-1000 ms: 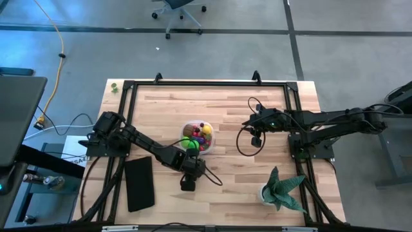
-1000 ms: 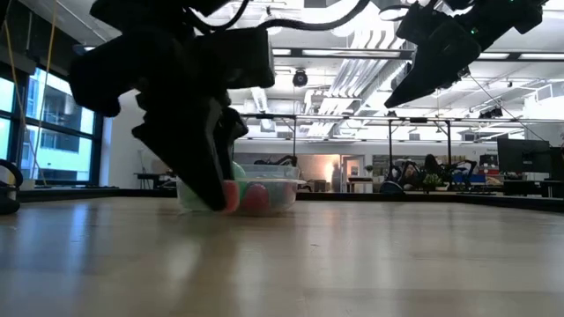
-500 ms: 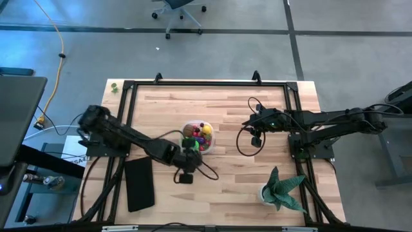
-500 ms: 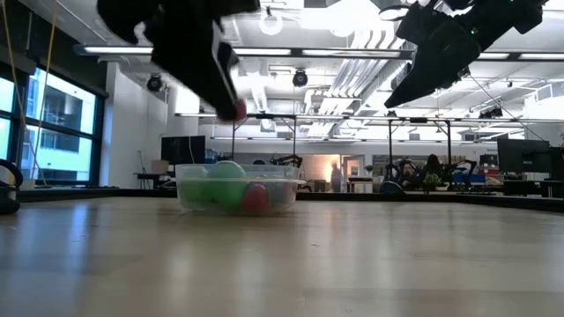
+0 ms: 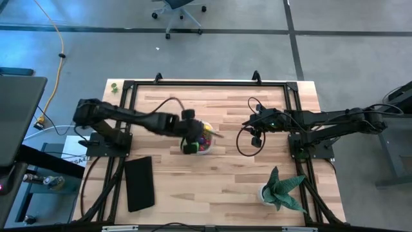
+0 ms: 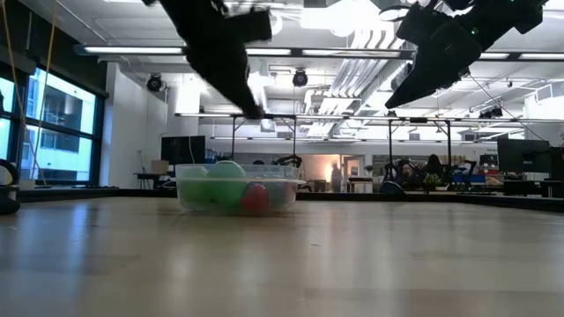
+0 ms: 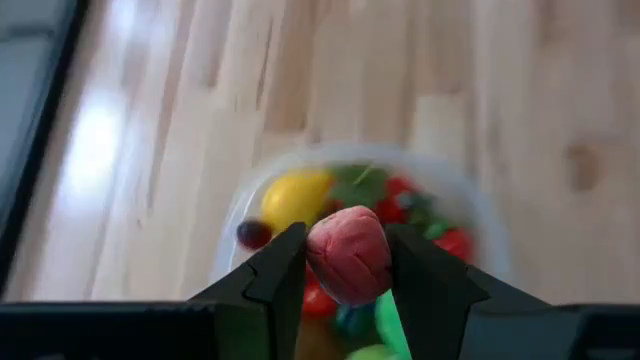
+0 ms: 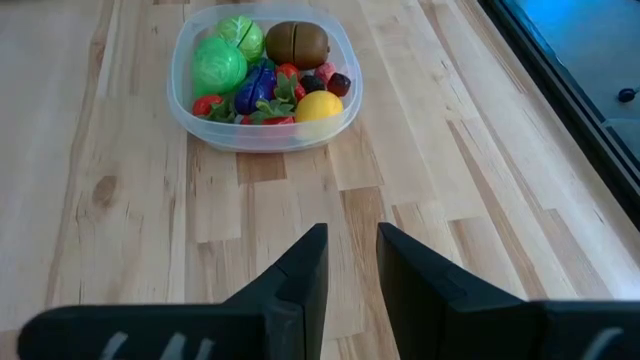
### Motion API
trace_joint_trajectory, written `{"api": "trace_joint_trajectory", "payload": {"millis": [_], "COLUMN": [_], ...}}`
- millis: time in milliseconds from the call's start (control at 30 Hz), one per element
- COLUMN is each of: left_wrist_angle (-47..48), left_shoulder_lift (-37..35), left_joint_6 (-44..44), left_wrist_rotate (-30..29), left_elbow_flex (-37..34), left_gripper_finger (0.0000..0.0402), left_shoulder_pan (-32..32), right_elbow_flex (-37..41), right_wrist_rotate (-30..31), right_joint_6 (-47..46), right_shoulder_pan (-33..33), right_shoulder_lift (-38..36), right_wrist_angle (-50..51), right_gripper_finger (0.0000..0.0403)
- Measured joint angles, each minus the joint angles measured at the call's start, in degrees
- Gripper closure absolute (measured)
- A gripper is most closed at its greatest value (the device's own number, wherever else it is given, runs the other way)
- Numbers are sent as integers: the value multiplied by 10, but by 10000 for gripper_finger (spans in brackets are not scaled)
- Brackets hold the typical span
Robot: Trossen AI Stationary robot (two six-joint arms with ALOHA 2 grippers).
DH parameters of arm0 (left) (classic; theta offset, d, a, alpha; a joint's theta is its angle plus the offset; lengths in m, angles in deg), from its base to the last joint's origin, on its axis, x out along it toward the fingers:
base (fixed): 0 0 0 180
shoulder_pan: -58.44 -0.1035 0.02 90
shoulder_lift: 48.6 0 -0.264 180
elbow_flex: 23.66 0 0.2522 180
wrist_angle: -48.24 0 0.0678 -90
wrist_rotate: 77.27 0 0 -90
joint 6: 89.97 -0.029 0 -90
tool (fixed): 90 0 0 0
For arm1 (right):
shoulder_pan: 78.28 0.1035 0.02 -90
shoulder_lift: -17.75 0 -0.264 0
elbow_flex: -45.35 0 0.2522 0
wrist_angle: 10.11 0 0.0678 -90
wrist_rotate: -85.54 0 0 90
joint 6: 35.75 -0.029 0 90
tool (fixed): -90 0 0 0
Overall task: Pick and placing Produce into tupperware
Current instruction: Put the peach into the transparent bin
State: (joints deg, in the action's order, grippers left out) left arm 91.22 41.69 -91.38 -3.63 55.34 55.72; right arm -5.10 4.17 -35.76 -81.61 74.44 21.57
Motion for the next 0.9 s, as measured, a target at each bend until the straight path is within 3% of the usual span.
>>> {"api": "trace_joint_trajectory", "payload": {"millis": [400,900], "left_wrist_angle": [-4,-8], "left_shoulder_lift": [72,110], "left_joint_6": [-29,-33], "left_wrist_rotate": [119,160], "left_elbow_flex": [-1,-1], "left_gripper_finger": [275,275], "left_shoulder_pan": [-114,-150], "right_elbow_flex": [0,0], "right_wrist_rotate": [0,0], "right_joint_6": [0,0], "right_shoulder_pan": [0,0], "right_shoulder_lift": [0,0], "right_wrist_angle": [0,0], "right_gripper_finger": [324,324]}}
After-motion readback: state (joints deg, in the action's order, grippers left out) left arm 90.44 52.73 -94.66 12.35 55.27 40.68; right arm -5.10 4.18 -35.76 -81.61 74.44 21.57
